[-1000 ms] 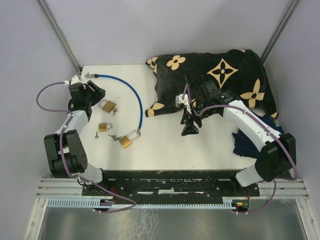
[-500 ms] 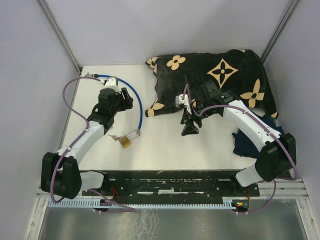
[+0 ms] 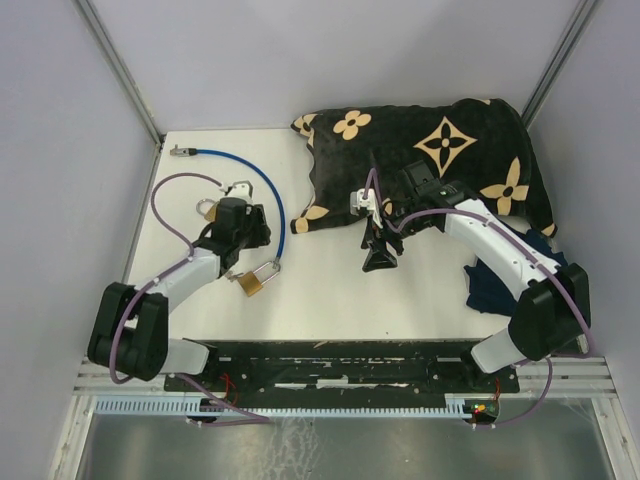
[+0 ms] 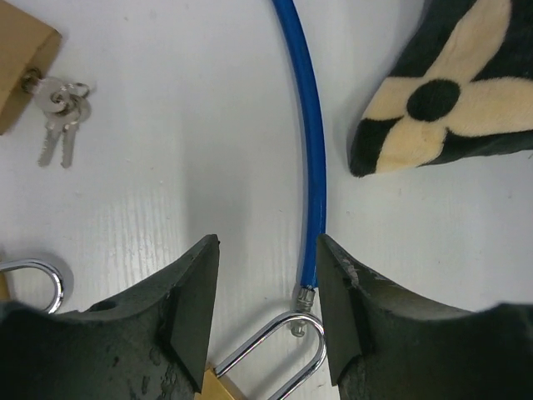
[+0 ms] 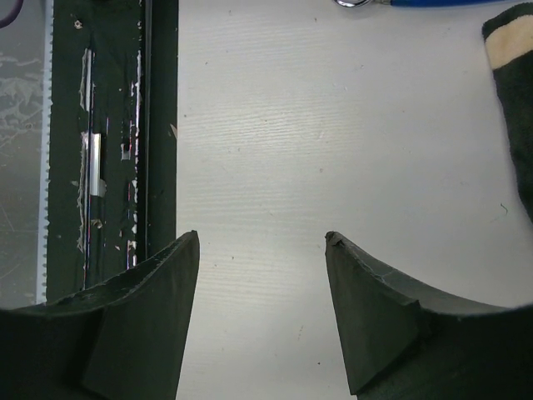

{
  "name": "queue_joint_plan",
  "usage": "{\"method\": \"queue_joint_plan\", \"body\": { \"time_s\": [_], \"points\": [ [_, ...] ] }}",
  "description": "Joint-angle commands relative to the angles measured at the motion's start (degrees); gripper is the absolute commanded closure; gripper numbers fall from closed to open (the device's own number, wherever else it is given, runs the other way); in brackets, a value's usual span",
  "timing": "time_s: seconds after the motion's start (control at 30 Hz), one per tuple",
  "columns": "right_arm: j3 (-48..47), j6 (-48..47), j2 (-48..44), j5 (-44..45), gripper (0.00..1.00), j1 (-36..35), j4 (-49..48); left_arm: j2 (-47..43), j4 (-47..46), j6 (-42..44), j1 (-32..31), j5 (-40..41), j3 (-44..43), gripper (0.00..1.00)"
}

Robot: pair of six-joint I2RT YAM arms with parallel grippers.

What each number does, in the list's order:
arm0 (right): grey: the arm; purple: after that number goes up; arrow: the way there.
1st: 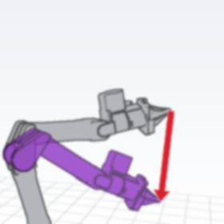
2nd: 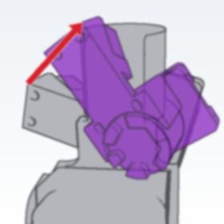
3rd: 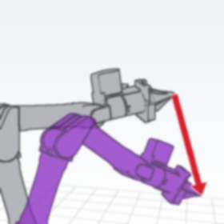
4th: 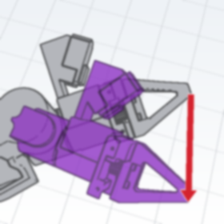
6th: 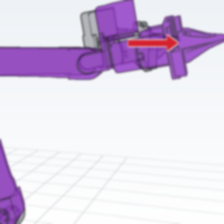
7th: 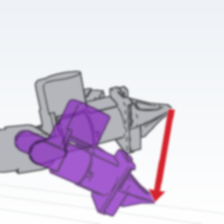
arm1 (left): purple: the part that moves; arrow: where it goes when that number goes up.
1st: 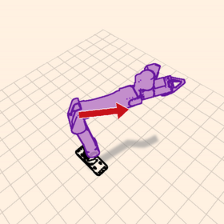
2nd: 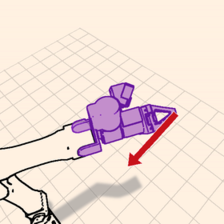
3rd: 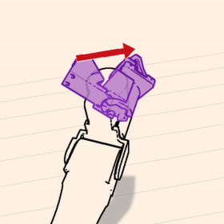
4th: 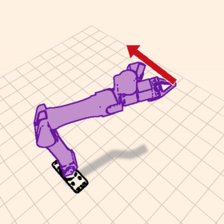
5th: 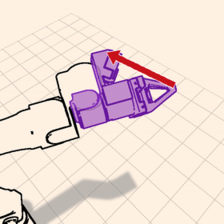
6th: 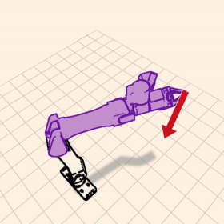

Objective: Lock with the key
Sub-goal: Place the lock at the center of the board.

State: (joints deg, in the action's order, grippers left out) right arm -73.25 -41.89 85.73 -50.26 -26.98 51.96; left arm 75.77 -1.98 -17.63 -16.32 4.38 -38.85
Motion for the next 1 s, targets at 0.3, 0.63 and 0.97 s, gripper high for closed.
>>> {"method": "queue_joint_plan", "body": {
  "time_s": [0.3,0.63,0.97],
  "points": [
    [0.1,-0.5,2.2,0.2,0.30,-0.1,-0.2,9.3,4.2,1.6,-9.6,10.4,-7.2,0.44],
    [0.3,0.3,2.7,0.7,0.29,-0.1,-0.9,16.1,6.5,2.3,-12.1,16.6,-11.2,0.48],
    [0.2,0.8,3.5,1.3,0.28,-0.1,-1.3,22.9,6.1,2.0,-12.0,14.4,-14.6,0.64]
  ]
}}
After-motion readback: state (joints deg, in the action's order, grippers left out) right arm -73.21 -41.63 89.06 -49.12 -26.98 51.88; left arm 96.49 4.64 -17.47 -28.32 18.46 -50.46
